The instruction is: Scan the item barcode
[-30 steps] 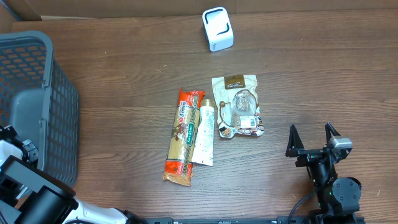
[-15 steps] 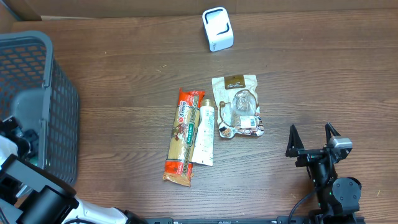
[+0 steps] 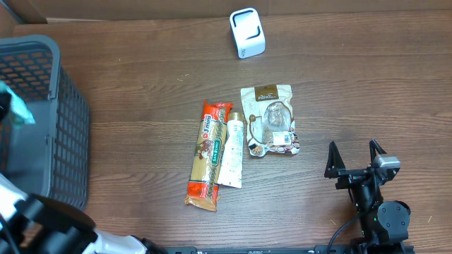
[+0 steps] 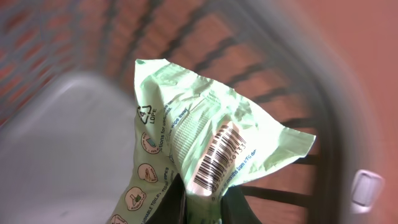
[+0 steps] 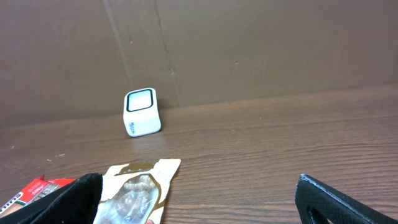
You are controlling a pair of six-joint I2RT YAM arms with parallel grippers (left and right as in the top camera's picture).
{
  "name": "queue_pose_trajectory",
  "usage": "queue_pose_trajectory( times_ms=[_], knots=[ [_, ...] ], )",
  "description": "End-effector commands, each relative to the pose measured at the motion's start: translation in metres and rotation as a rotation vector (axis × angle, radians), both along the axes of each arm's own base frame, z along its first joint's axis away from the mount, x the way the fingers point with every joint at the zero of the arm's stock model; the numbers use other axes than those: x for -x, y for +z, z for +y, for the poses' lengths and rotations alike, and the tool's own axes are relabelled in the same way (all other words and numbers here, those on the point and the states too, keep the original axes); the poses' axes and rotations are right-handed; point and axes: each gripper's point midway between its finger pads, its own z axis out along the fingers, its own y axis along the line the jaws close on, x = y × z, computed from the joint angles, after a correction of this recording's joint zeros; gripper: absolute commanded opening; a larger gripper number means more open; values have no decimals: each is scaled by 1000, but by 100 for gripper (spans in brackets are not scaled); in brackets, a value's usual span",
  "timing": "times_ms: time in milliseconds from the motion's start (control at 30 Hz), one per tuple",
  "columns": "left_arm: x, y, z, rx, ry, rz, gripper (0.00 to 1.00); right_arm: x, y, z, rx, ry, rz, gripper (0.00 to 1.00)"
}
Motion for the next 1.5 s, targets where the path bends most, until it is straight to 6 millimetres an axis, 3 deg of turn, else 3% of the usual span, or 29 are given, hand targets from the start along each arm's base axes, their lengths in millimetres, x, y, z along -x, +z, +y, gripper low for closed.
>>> queue_pose_trajectory(
  times_ms=[0, 167, 200, 267, 300, 367, 400, 500, 633, 667, 733, 867, 1067, 1133, 1200, 1267, 1300, 1333, 1467],
  knots=[
    [-4, 101, -63, -29, -119, -224, 4, 0, -3, 2, 1, 9, 0, 100],
    [1, 127, -121, -163, -193, -196, 4, 0, -3, 2, 1, 9, 0, 100],
    [2, 127, -145, -216, -221, -151, 4, 0, -3, 2, 1, 9, 0, 100],
    [1, 122, -169, -242, -251, -98, 4, 0, -3, 2, 1, 9, 0, 100],
    [-2, 109, -198, -254, -309, -33, 4, 0, -3, 2, 1, 9, 0, 100],
    [-5, 90, -227, -265, -392, 39, 4, 0, -3, 2, 1, 9, 0, 100],
    [-8, 69, -251, -275, -452, 112, 4, 0, -3, 2, 1, 9, 0, 100],
    [-10, 34, -279, -310, -507, 218, 4, 0, -3, 2, 1, 9, 0, 100],
    [-4, -23, -300, -335, -512, 377, 4, 0, -3, 2, 1, 9, 0, 100],
    [1, -55, -313, -326, -539, 437, 4, 0, -3, 2, 1, 9, 0, 100],
    [7, -89, -326, -318, -577, 483, 4, 0, -3, 2, 1, 9, 0, 100],
    [20, -146, -342, -308, -612, 540, 4, 0, -3, 2, 1, 9, 0, 100],
    [31, -195, -342, -341, -592, 561, 4, 0, -3, 2, 1, 9, 0, 100],
    [33, -203, -341, -341, -591, 560, 16, 0, -3, 2, 1, 9, 0, 100],
    [34, -207, -341, -341, -589, 554, 37, 0, -3, 2, 1, 9, 0, 100],
    [33, -208, -341, -334, -578, 549, 71, 0, -3, 2, 1, 9, 0, 100],
    [33, -208, -341, -332, -574, 547, 95, 0, -3, 2, 1, 9, 0, 100],
    [32, -208, -342, -329, -575, 542, 100, 0, -3, 2, 1, 9, 0, 100],
    [24, -202, -344, -330, -573, 511, 100, 0, -3, 2, 1, 9, 0, 100]
  ],
)
